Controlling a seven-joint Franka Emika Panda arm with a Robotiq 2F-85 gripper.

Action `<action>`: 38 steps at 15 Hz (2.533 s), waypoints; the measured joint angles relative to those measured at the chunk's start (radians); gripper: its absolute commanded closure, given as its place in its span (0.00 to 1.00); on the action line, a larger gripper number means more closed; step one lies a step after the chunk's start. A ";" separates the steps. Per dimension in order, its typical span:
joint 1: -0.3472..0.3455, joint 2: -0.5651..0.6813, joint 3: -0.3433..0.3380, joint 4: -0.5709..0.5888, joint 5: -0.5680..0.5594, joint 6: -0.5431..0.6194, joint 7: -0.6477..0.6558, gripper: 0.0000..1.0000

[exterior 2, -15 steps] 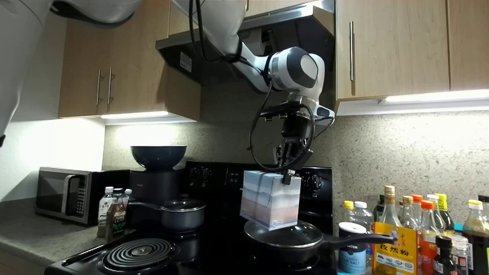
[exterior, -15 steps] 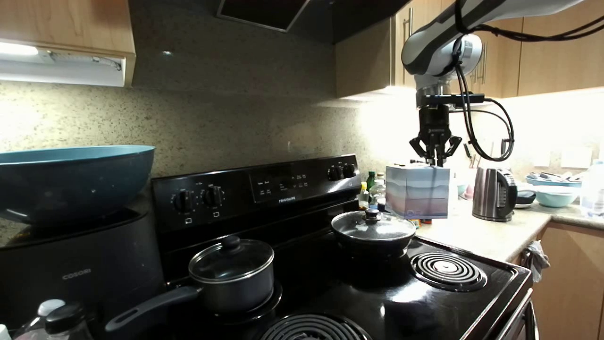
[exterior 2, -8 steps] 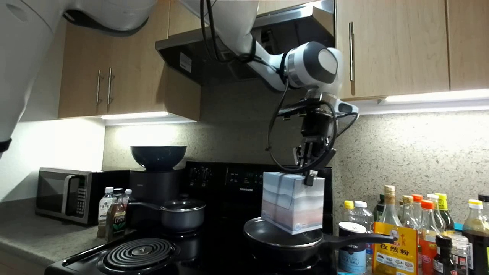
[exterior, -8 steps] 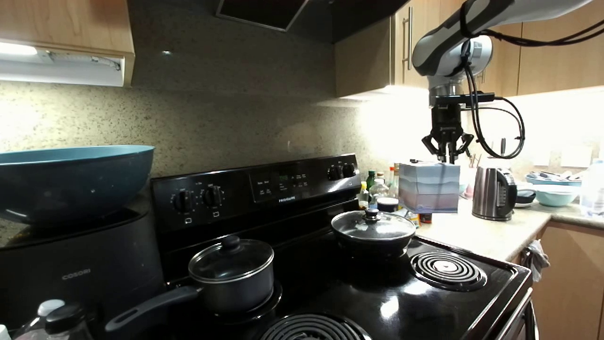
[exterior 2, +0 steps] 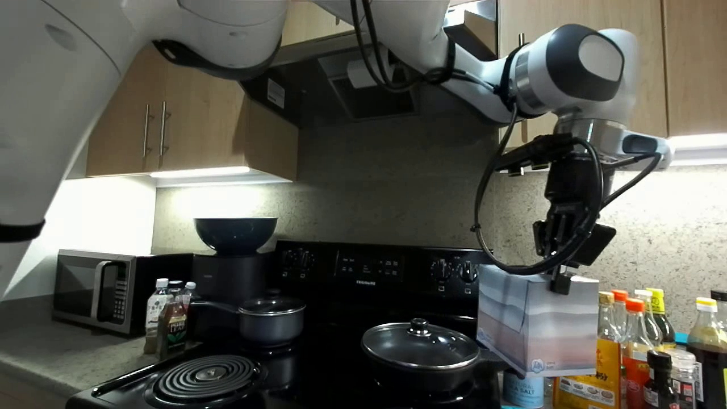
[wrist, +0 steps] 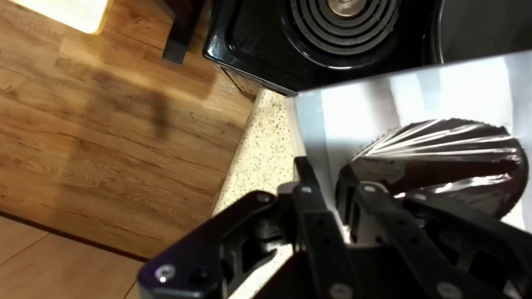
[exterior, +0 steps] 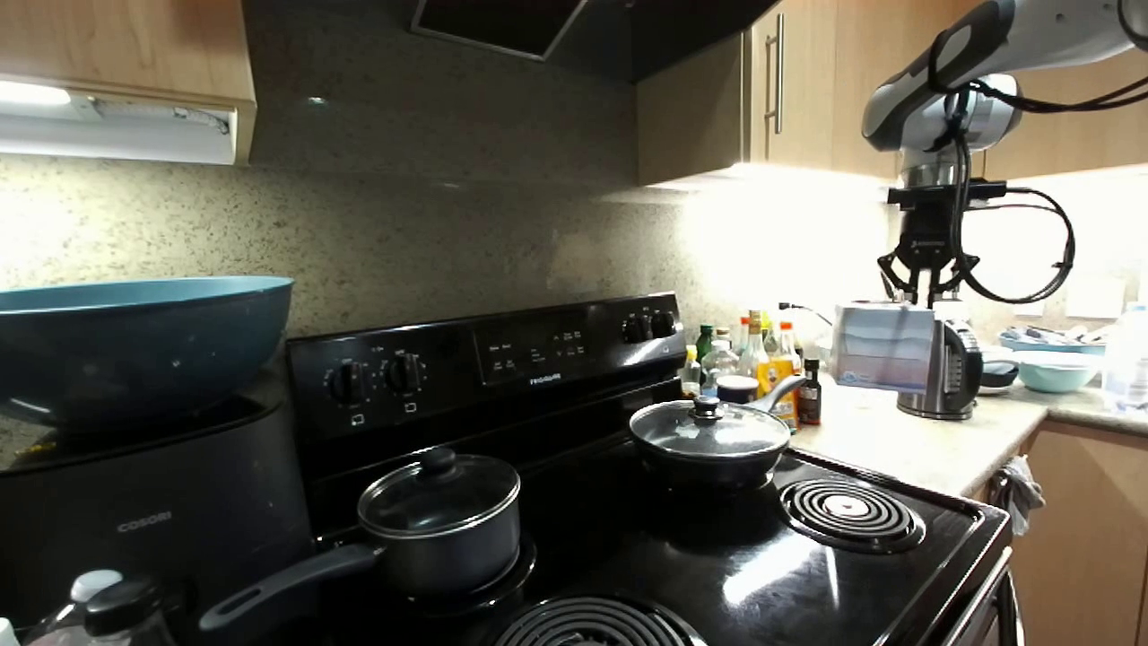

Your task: Pick the box on the stove and put it on the counter

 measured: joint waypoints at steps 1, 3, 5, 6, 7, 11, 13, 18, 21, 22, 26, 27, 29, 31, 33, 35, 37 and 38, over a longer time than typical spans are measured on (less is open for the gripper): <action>-0.018 0.017 -0.004 0.016 0.027 -0.009 0.024 0.85; -0.042 0.048 -0.006 0.043 0.071 -0.032 0.055 0.85; -0.045 0.062 -0.005 0.058 0.082 -0.041 0.064 0.85; -0.044 0.065 -0.005 0.062 0.083 -0.042 0.068 0.96; -0.044 0.066 -0.005 0.064 0.083 -0.043 0.070 0.96; -0.044 0.079 -0.007 0.064 0.083 0.036 0.099 0.96; -0.044 0.101 -0.016 0.062 0.080 0.113 0.149 0.96; -0.047 0.183 -0.041 0.061 0.075 0.235 0.270 0.96; -0.048 0.230 -0.041 0.064 0.075 0.272 0.350 0.96; -0.049 0.245 -0.042 0.069 0.075 0.274 0.380 0.96; -0.064 0.309 -0.035 0.109 0.075 0.257 0.452 0.96; -0.071 0.327 -0.031 0.125 0.075 0.243 0.457 0.96; -0.085 0.362 -0.021 0.161 0.075 0.203 0.466 0.96; -0.100 0.396 -0.009 0.200 0.076 0.157 0.470 0.96; -0.113 0.428 -0.002 0.241 0.076 0.120 0.471 0.96; -0.126 0.457 0.004 0.282 0.076 0.096 0.471 0.60; -0.138 0.482 0.011 0.321 0.076 0.084 0.472 0.56; -0.143 0.493 0.014 0.340 0.076 0.080 0.472 0.51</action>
